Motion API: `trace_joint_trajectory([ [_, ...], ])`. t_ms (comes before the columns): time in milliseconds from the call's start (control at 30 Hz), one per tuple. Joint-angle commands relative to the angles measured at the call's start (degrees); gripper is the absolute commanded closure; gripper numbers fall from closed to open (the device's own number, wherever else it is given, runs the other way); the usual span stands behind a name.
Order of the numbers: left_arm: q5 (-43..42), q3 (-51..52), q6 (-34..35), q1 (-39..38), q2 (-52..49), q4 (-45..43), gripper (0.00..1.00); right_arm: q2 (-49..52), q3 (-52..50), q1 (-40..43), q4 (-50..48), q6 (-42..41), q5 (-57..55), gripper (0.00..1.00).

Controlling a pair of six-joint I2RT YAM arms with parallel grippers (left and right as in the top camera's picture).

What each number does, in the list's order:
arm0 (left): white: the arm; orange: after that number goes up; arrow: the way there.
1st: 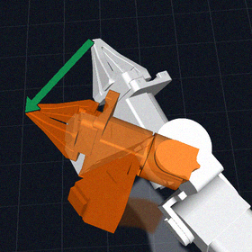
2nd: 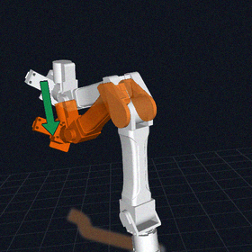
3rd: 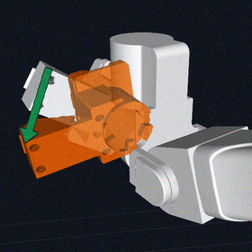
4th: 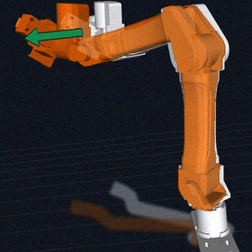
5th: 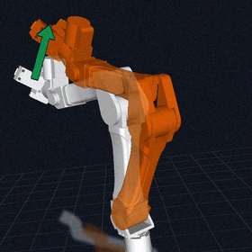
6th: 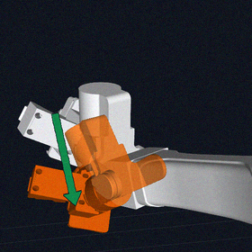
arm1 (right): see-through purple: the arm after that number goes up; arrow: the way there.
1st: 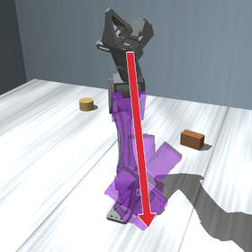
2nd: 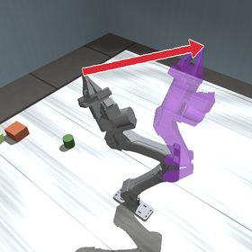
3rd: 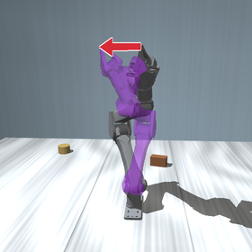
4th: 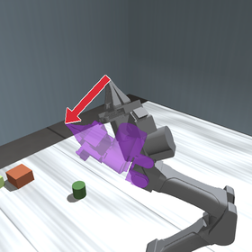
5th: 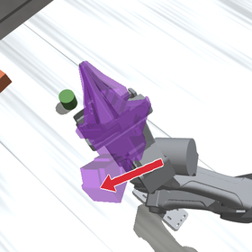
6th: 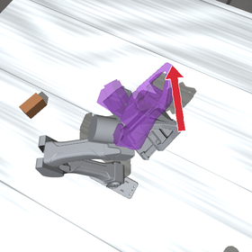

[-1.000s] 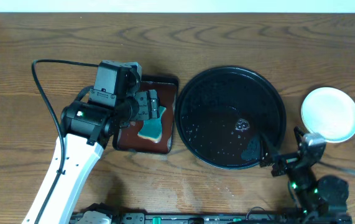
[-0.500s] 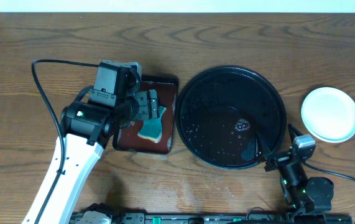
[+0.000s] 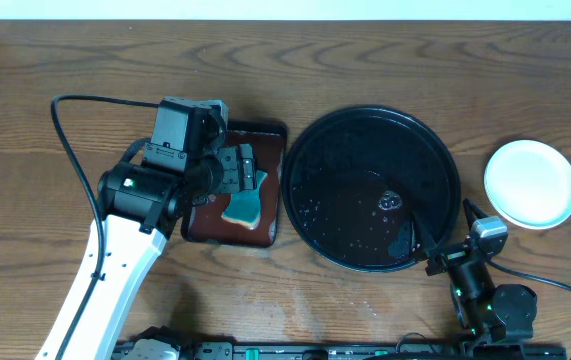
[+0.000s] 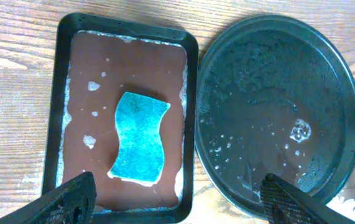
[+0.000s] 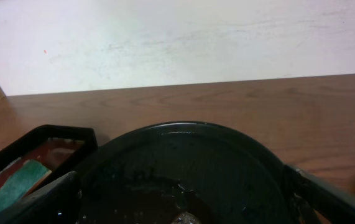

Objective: Clean dirty plates on tray and stack at the side

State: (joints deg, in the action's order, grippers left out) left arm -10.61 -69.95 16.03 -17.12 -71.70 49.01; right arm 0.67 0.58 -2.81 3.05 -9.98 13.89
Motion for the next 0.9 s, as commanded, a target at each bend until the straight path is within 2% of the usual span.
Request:
trace_joint_trajectory([
  [0,-0.33,-0.50,-0.57,0.13,-0.26,-0.02,0.15,-0.37,-0.26,-0.28,-0.04,0.63,-0.35,0.01],
  [100,0.76,-0.50,-0.83,0.13,-0.15,0.35,0.15,-0.39,-0.26,-0.28,-0.04,0.63,-0.35,0.01],
  [233,12.61,-0.13,-0.81,0.09,2.29,0.07,0.15,-0.37,-0.26,-0.28,-0.04,0.63,-0.35,0.01],
  [333,17.66,3.39,-0.90,0.15,6.86,-7.13,0.15,-0.37,-0.26,-0.28,-0.04,0.63,-0.37,0.01],
  [400,17.53,7.76,-2.12,1.05,11.50,-14.62,0.15,-0.37,-0.26,-0.28,-0.04,0.63,-0.35,0.01],
  [500,14.40,19.58,-2.08,4.90,22.03,-27.26,0.15,-0.37,-0.26,-0.28,-0.04,0.63,-0.35,0.01],
  [600,10.56,29.44,-2.03,9.44,30.03,-35.30,0.15,-0.37,-0.26,-0.28,-0.04,0.63,-0.35,0.01],
  [733,9.55,40.37,-2.08,12.96,40.57,-41.59,0.15,-0.37,-0.26,-0.28,-0.04,0.63,-0.35,0.01],
  [867,9.77,48.35,-2.08,14.69,51.23,-42.51,0.15,-0.37,-0.26,-0.28,-0.04,0.63,-0.35,0.01],
])
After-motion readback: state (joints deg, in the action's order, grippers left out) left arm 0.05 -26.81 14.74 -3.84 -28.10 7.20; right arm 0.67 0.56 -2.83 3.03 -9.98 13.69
